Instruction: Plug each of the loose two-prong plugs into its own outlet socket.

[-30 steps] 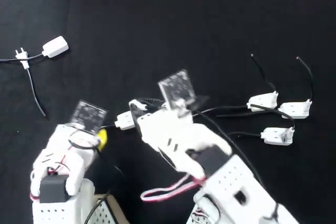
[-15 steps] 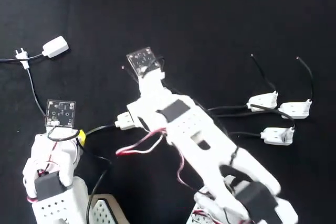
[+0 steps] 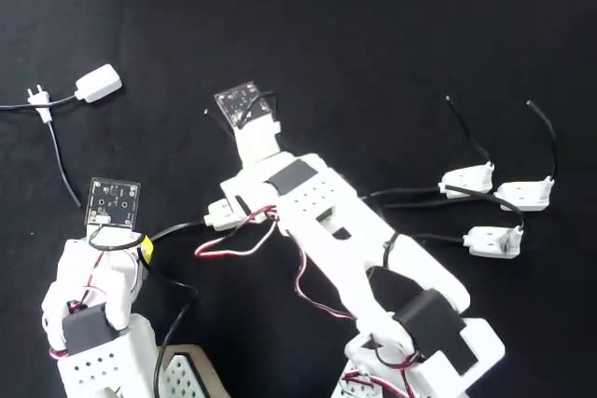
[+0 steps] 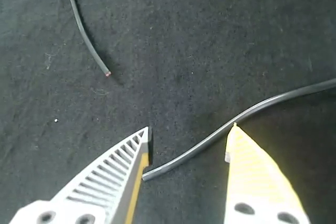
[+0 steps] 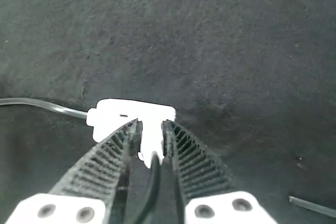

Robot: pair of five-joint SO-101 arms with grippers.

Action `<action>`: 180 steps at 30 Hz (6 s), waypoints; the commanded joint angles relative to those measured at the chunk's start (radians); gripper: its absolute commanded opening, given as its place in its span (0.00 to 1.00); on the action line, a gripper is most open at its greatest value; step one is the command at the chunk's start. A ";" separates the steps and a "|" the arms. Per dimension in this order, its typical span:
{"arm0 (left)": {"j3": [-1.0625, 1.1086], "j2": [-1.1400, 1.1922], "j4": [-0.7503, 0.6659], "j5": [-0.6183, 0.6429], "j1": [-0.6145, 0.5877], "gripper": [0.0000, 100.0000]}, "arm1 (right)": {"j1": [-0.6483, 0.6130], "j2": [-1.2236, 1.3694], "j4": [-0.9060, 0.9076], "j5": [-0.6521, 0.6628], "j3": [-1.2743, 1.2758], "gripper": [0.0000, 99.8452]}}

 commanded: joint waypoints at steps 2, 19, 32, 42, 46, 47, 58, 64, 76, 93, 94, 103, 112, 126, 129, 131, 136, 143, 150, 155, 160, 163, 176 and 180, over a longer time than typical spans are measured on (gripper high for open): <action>-0.002 -0.005 -0.020 -0.011 -0.004 0.24 | 0.032 0.001 -0.015 0.005 -0.045 0.01; -0.001 -0.005 -0.020 -0.011 -0.004 0.24 | -0.008 0.005 -0.014 -0.110 -0.027 0.01; -0.001 -0.005 -0.020 -0.012 -0.004 0.24 | -0.077 0.173 -0.012 -0.132 -0.065 0.01; 0.007 -0.005 -0.021 -0.012 -0.004 0.24 | -0.101 0.275 0.092 -0.129 -0.157 0.01; 0.008 -0.005 -0.021 -0.012 -0.004 0.24 | -0.109 0.277 0.094 -0.120 -0.156 0.01; 0.008 -0.005 -0.021 -0.012 -0.004 0.24 | -0.107 0.277 0.097 -0.097 -0.156 0.01; 0.036 -0.005 -0.068 -0.012 -0.004 0.24 | 0.126 0.272 0.121 0.235 -0.160 0.01; 0.039 -0.005 -0.068 -0.012 -0.004 0.24 | 0.404 0.272 0.114 0.436 -0.176 0.01; 0.039 -0.005 -0.069 -0.012 -0.004 0.24 | 0.875 0.282 0.092 0.669 -0.380 0.01; 0.038 -0.005 -0.068 -0.014 -0.004 0.24 | 0.957 0.315 0.081 0.766 -0.383 0.33; 0.039 -0.005 -0.068 -0.014 -0.002 0.24 | 0.944 0.292 0.114 0.766 -0.389 0.38; 0.041 -0.005 -0.069 -0.014 -0.002 0.24 | 0.835 0.005 0.471 0.652 -0.601 0.44; 0.042 -0.005 -0.068 -0.014 0.022 0.24 | 0.651 -0.108 0.802 0.431 -1.099 0.23; -0.036 -0.003 -0.107 -0.012 -0.019 0.24 | 0.137 0.053 0.882 0.245 -1.032 0.01; -0.157 0.006 -0.127 -0.011 -0.085 0.24 | 0.141 0.051 0.850 0.232 -0.961 0.01; -0.243 0.049 -0.137 -0.012 -0.111 0.24 | 0.176 0.051 0.835 0.187 -0.905 0.01; -0.427 0.407 -0.322 -0.012 -0.136 0.24 | 0.236 0.044 0.710 0.170 -0.690 0.01; -0.955 1.180 -0.379 -0.138 -0.081 0.24 | 0.233 -0.185 0.442 0.176 -0.245 0.01; -1.621 1.780 -0.167 -0.255 0.030 0.24 | 0.230 -0.380 0.227 0.203 0.056 0.01; -2.120 2.156 -0.031 -0.385 0.059 0.24 | 0.219 -0.351 0.155 0.203 0.117 0.01; -2.635 2.521 0.149 -0.548 0.056 0.24 | 0.219 -0.280 0.155 0.204 0.087 0.01; -2.891 2.733 0.176 -0.623 0.054 0.25 | 0.218 -0.225 0.155 0.206 0.064 0.01; -3.100 3.104 0.058 -0.690 0.048 0.32 | 0.218 -0.147 0.153 0.213 0.028 0.01; -2.991 3.104 0.005 -0.689 0.044 0.32 | 0.218 -0.145 0.153 0.232 0.030 0.01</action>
